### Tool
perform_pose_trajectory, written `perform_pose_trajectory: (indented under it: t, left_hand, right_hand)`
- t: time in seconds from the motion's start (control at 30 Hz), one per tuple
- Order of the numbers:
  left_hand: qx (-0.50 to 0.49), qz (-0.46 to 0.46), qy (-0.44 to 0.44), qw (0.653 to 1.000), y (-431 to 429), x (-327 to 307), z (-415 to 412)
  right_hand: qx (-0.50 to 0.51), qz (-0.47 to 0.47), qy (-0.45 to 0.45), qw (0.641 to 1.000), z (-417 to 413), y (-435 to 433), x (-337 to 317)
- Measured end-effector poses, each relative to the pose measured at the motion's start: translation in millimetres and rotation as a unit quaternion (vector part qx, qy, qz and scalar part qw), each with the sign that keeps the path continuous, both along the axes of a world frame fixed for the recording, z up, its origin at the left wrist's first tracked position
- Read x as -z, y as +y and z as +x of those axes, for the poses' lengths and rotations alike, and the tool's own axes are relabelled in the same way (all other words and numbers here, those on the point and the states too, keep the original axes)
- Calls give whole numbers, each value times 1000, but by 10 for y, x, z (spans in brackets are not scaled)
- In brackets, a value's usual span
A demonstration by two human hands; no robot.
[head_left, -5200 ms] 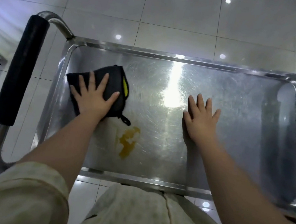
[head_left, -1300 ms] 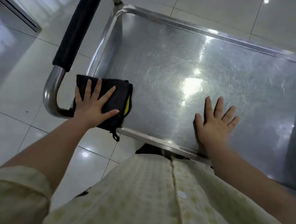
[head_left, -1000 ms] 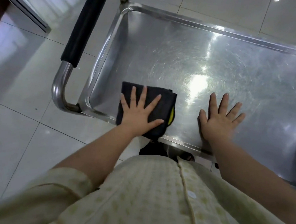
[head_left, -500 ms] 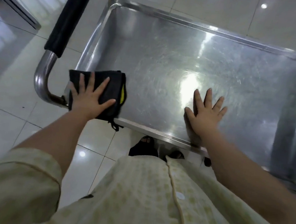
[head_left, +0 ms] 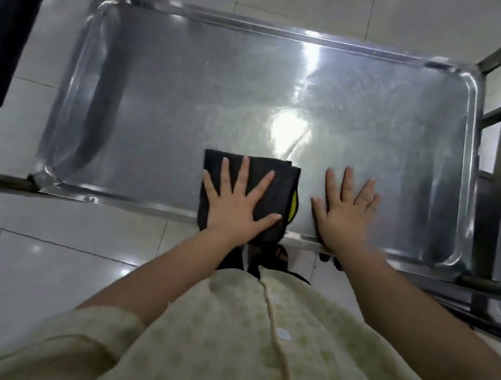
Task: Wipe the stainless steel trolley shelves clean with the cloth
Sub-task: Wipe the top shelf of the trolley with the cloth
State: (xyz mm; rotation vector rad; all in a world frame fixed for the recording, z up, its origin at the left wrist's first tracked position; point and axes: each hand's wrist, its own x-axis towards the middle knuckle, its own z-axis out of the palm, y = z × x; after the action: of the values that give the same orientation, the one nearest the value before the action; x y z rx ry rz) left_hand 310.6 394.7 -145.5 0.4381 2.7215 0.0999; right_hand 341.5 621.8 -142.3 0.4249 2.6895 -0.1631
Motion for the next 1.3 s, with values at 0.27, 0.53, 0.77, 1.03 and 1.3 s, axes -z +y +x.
perform_pose_trajectory:
  t: [0.27,0.53,0.77,1.03,1.3]
  left_hand:
    - [-6,10,12,1000,331,1,282]
    - [-27,-9,32,999,720,31,-579]
    - [-19,-5,19,1000,1361,8,-2406]
    - [-1,32,44,999,972,43,-962]
    - [18,15,43,999,869,12,-303]
  right_hand:
    - [0,17,26,1000,-465,560,-38]
    - [-42,4,68,997,-583,665,121]
    - [-46,11,91,995,-604,702,186]
    - [-20,-17,94,995,-648,709,166]
    - [-47,-16,64,997,-620,752,105]
